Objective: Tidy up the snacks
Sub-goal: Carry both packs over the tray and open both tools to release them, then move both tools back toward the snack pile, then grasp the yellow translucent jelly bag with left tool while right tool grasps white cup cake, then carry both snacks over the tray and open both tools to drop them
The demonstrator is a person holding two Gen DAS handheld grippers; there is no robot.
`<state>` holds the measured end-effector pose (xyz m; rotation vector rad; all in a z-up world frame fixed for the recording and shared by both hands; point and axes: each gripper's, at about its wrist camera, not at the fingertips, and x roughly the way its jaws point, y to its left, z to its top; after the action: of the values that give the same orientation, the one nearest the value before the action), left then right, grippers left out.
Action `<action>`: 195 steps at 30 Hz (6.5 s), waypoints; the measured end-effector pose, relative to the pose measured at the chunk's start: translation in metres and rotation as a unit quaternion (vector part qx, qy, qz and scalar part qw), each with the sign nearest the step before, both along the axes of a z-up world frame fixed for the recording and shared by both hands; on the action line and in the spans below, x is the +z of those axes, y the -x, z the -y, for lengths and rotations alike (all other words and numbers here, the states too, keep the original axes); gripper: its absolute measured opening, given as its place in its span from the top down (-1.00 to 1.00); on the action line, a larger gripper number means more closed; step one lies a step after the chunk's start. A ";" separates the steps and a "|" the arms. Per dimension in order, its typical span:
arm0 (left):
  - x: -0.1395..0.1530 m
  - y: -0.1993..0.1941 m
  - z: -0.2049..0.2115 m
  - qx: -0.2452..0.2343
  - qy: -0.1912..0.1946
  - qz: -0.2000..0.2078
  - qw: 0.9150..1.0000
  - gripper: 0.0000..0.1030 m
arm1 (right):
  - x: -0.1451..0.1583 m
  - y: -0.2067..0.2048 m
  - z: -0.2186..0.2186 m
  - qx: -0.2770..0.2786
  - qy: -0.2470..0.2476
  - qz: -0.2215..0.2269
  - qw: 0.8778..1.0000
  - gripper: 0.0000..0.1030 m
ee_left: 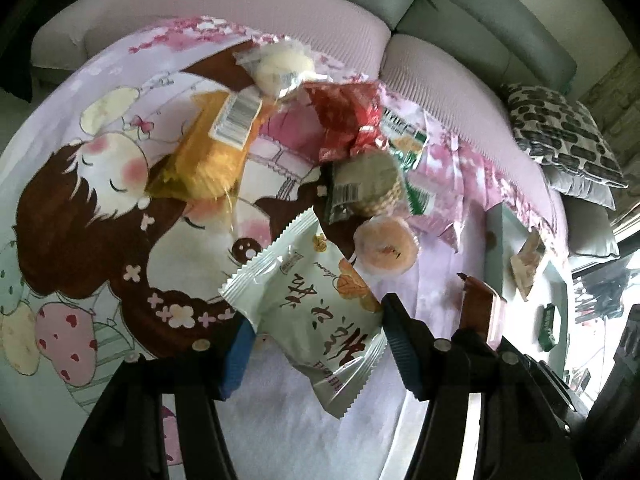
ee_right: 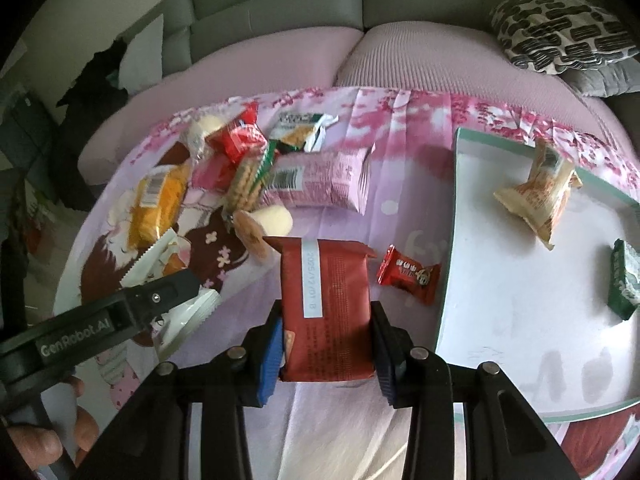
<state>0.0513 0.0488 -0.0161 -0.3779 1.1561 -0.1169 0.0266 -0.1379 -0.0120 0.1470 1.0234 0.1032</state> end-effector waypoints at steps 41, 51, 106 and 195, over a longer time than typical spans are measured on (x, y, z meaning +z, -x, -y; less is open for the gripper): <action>0.037 -0.010 0.234 -0.270 -0.005 0.059 0.961 -0.23 | 0.029 0.067 0.215 -0.312 0.010 0.003 0.950 0.18; 0.013 -0.008 0.242 -0.278 -0.018 0.027 0.960 -0.25 | 0.012 0.060 0.212 -0.300 0.013 -0.030 0.953 0.18; 0.024 -0.031 -0.073 0.073 -0.111 0.052 0.990 -0.93 | 0.007 -0.015 0.006 -0.028 0.040 0.028 0.998 -1.00; 0.084 -0.041 0.094 -0.138 -0.067 0.152 0.976 0.12 | 0.054 -0.001 0.097 -0.176 -0.039 0.077 0.981 0.00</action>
<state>0.0925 -0.0453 0.0677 -0.0731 0.9017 -0.3269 0.0278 -0.2353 0.0419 0.3834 0.8269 -0.1658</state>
